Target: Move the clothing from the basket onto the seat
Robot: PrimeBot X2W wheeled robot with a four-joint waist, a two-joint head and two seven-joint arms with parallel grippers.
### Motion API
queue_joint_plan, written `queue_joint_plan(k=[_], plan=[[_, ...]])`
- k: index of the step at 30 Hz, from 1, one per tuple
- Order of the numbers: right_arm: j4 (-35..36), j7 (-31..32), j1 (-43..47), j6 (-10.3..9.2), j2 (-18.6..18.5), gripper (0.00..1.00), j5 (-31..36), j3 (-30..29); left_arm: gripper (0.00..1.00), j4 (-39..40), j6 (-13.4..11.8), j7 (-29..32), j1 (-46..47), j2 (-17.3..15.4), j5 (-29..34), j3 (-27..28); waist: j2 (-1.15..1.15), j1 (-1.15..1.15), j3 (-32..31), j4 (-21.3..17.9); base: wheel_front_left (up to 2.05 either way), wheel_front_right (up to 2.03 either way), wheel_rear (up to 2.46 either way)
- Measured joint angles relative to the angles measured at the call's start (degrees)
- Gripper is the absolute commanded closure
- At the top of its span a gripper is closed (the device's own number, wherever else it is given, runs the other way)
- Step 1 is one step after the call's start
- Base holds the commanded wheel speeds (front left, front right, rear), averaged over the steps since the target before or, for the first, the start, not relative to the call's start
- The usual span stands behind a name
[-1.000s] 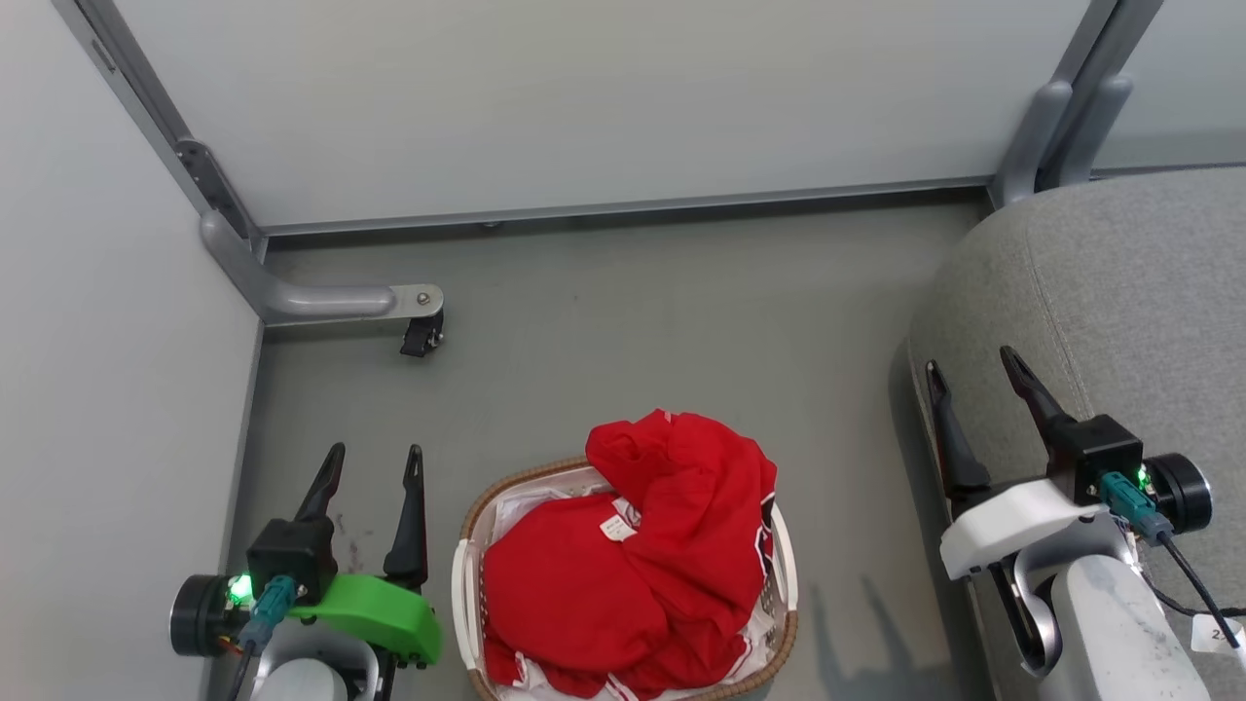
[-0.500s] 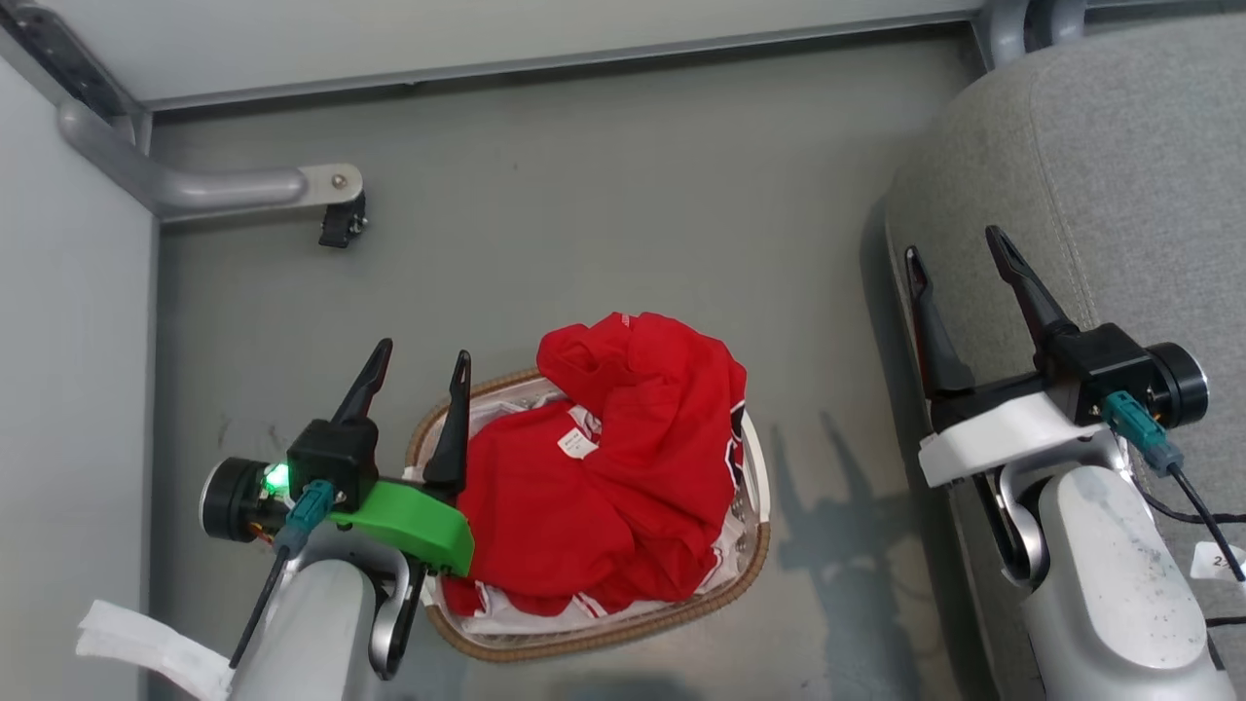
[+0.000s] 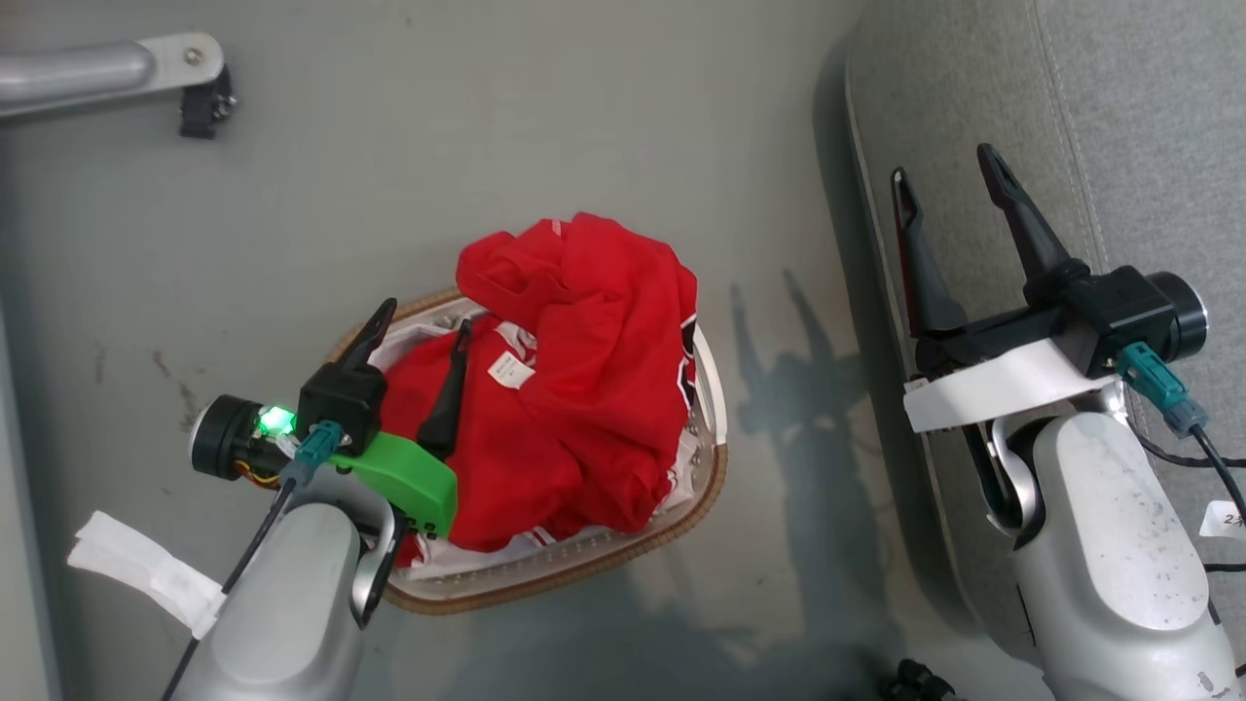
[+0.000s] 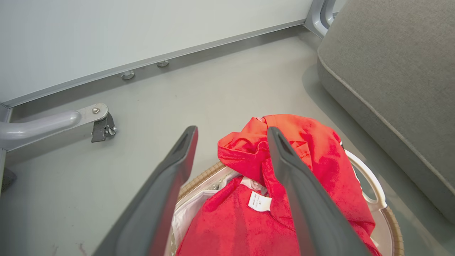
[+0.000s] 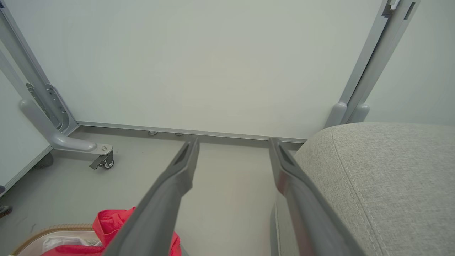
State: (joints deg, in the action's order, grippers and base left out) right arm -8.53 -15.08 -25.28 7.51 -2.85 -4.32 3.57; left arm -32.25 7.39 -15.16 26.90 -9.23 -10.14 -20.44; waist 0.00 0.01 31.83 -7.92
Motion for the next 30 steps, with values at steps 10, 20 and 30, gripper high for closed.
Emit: queue_joint_plan(k=[10,20,30], plan=[[1.35,0.0,-1.52,0.0,0.01,0.0,-1.65,0.78,0.0,-4.92,0.0,0.0,4.57,-2.91,-1.48,-4.27,0.0,0.0,7.29,-2.64,0.0,0.0,0.0],[1.99,0.0,-2.4,0.0,-0.01,0.0,-2.8,1.38,0.0,-10.35,0.0,0.0,10.29,-6.44,-2.45,-13.17,0.0,0.0,13.06,-4.76,0.0,0.0,0.0],[2.09,0.0,-2.29,0.0,0.02,0.0,-3.36,2.71,0.0,-17.51,0.0,0.0,16.38,-8.32,-0.92,-17.83,0.0,0.0,17.11,-6.44,0.0,0.0,0.0]])
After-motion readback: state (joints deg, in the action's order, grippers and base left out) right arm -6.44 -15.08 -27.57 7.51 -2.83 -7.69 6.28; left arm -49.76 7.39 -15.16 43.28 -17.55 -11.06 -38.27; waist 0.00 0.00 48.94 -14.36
